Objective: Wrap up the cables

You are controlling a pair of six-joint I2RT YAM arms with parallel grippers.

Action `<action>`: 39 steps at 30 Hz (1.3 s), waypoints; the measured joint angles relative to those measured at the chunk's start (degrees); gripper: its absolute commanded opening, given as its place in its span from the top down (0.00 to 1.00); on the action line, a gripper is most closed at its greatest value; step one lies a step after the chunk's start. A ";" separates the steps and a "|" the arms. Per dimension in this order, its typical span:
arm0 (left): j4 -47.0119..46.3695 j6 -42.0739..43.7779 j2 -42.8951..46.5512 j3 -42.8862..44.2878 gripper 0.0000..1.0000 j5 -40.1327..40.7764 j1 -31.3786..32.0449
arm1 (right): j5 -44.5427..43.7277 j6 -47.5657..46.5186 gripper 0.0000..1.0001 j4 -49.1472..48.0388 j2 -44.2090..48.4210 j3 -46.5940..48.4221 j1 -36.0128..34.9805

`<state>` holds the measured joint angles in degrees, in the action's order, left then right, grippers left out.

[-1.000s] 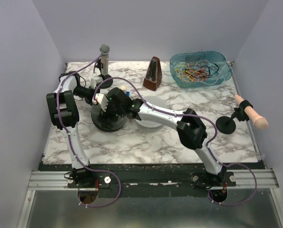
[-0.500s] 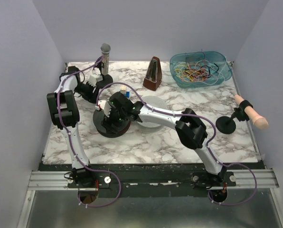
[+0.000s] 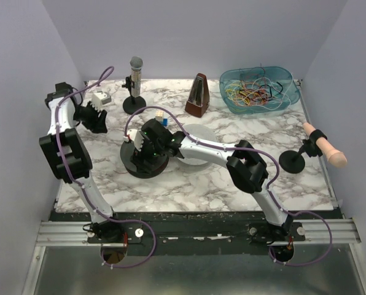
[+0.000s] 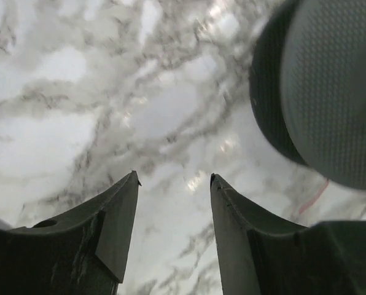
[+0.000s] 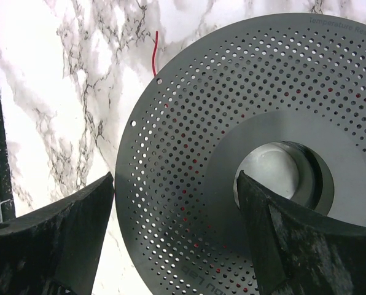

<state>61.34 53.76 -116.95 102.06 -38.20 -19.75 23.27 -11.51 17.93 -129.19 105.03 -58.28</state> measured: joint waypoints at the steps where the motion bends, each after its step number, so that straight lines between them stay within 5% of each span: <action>1: 2.45 5.40 2.67 -1.68 0.40 -0.39 -1.16 | 0.00 0.15 0.11 -0.11 0.02 -0.04 0.00; 7: 7.63 25.44 16.39 -22.23 0.38 3.74 -0.94 | 0.44 1.14 0.11 -2.95 0.76 -2.27 0.07; 12: 5.44 35.91 19.47 -34.36 0.40 6.73 1.01 | 2.03 1.88 0.12 -5.09 1.81 -4.72 0.63; 21: 7.69 48.54 16.98 -34.40 0.54 5.11 -0.09 | 3.17 2.29 0.12 -7.54 2.14 -6.27 1.01; 26: 11.45 54.77 14.36 -31.85 0.52 0.85 -5.42 | 3.48 3.08 0.12 -8.44 2.23 -6.75 1.14; 33: 9.22 57.07 19.87 -45.59 0.50 -0.46 -4.11 | 3.67 3.80 0.12 -9.09 2.34 -7.19 1.29; 39: 3.82 57.11 21.77 -47.28 0.51 -0.63 -3.41 | 3.80 3.96 0.12 -9.31 2.64 -7.65 1.36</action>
<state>65.17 110.87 -95.18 54.78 -38.83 -23.16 27.07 -7.55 8.62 -126.54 97.38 -56.93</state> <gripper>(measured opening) 0.498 0.884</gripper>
